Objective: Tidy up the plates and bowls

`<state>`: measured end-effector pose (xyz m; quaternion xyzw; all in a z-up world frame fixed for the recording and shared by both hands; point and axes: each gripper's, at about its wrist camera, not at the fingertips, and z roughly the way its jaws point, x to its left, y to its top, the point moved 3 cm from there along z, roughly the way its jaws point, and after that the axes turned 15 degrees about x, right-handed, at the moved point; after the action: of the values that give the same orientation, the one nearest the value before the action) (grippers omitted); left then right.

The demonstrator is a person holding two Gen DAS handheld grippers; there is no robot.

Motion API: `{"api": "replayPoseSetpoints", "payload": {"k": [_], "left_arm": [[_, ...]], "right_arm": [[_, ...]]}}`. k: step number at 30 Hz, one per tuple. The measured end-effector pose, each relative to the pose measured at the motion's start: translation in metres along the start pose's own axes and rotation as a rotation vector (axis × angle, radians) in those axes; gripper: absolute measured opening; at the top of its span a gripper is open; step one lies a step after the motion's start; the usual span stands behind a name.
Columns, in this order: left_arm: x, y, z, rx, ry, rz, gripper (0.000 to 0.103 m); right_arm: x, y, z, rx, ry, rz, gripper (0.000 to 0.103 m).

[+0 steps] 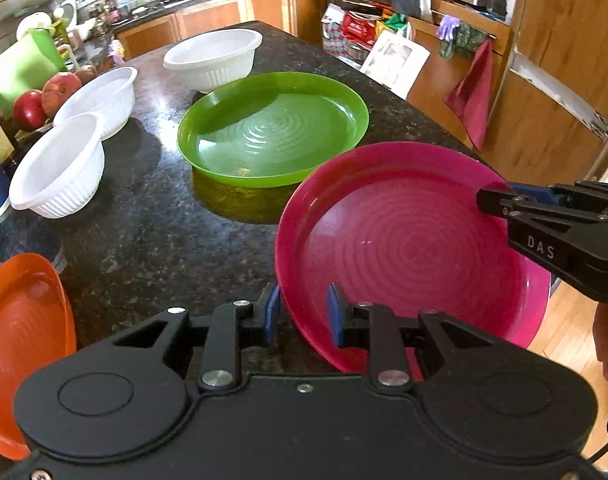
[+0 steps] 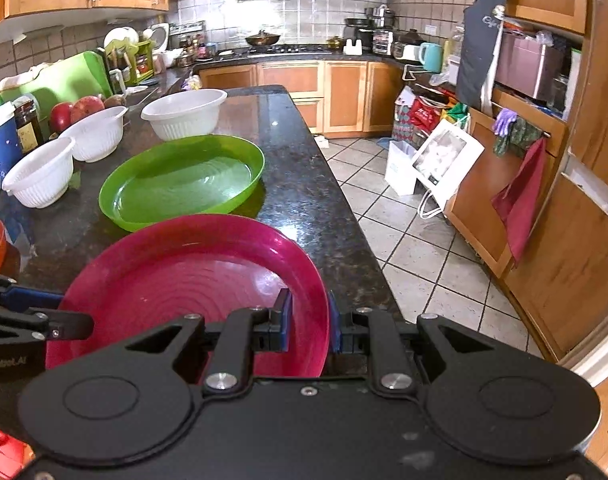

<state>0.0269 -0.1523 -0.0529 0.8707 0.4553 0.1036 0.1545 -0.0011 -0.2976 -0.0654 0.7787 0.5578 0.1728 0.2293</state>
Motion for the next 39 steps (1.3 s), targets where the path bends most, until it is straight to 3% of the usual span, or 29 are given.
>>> {"api": "replayPoseSetpoints", "payload": {"k": [20, 23, 26, 29, 33, 39], "left_arm": [[-0.026, 0.003, 0.0, -0.026, 0.007, -0.133, 0.033], [-0.028, 0.003, -0.001, -0.028, -0.003, -0.14, 0.033], [-0.026, 0.003, -0.008, -0.056, 0.014, -0.169, 0.034], [-0.022, 0.001, -0.018, -0.1, 0.071, -0.199, 0.037], [-0.014, -0.001, -0.026, -0.124, 0.091, -0.242, 0.041], [-0.001, -0.006, -0.033, -0.151, 0.131, -0.31, 0.05]], "right_arm": [[-0.026, 0.006, 0.009, 0.007, 0.061, -0.064, 0.021], [-0.028, 0.007, 0.009, -0.004, 0.059, -0.072, 0.026], [-0.028, 0.007, 0.003, -0.038, 0.037, -0.076, 0.041], [-0.032, 0.009, -0.005, -0.086, 0.028, -0.08, 0.042], [-0.036, 0.014, -0.015, -0.126, 0.072, -0.063, 0.044], [-0.03, 0.021, -0.017, -0.109, 0.123, -0.093, 0.045]]}}
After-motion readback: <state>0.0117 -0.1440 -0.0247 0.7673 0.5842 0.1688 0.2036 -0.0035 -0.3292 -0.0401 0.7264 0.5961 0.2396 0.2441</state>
